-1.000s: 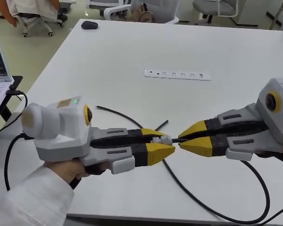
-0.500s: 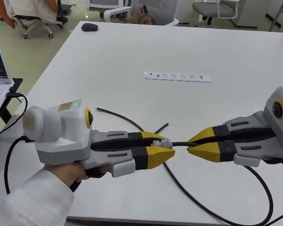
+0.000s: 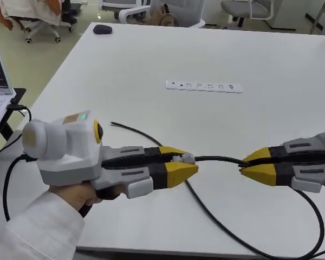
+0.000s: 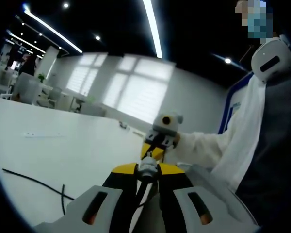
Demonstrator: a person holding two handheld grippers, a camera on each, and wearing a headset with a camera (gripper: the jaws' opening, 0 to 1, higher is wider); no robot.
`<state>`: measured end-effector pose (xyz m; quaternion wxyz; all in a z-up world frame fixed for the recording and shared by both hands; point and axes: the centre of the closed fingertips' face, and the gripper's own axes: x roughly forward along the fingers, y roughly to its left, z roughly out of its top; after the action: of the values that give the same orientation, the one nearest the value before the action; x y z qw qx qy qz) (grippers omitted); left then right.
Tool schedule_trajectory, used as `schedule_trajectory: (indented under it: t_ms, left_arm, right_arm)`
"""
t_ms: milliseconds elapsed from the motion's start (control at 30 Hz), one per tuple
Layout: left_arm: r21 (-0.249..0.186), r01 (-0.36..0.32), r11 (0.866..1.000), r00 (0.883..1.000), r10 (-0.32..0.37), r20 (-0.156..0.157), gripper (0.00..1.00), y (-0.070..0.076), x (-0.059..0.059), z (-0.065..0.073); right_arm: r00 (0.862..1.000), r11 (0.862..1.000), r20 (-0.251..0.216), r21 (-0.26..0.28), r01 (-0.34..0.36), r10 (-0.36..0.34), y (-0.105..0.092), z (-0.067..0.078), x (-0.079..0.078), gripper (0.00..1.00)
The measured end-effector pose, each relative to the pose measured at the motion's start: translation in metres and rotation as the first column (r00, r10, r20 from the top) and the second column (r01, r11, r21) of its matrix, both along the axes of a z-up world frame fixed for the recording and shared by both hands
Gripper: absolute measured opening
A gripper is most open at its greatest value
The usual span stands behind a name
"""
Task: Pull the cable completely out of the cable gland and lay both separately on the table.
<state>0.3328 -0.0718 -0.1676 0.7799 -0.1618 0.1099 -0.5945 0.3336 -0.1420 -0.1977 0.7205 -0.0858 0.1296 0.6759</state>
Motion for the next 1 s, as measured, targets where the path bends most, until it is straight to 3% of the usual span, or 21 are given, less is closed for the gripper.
schedule_trajectory:
  t_ms: [333, 700, 833, 1000]
  left_arm:
    - [-0.001, -0.003, 1.000, 1.000, 0.003, -0.002, 0.17, 0.000, 0.000, 0.000]
    - [0.001, -0.008, 1.000, 1.000, 0.008, -0.002, 0.17, 0.000, 0.001, 0.000]
    - [-0.005, -0.013, 1.000, 1.000, 0.013, -0.006, 0.17, 0.001, 0.002, 0.000]
    - [-0.002, -0.005, 1.000, 1.000, 0.005, -0.006, 0.17, -0.001, 0.000, 0.000]
  right_arm:
    - [0.995, 0.996, -0.041, -0.003, 0.086, -0.086, -0.021, -0.016, 0.005, 0.05]
    - [0.995, 0.996, -0.044, -0.011, 0.091, -0.092, -0.021, -0.017, 0.005, 0.05]
    - [0.995, 0.996, -0.043, 0.012, 0.094, -0.093, -0.019, -0.009, 0.005, 0.07]
    - [0.995, 0.994, -0.019, 0.036, 0.101, -0.101, -0.014, 0.005, 0.007, 0.17]
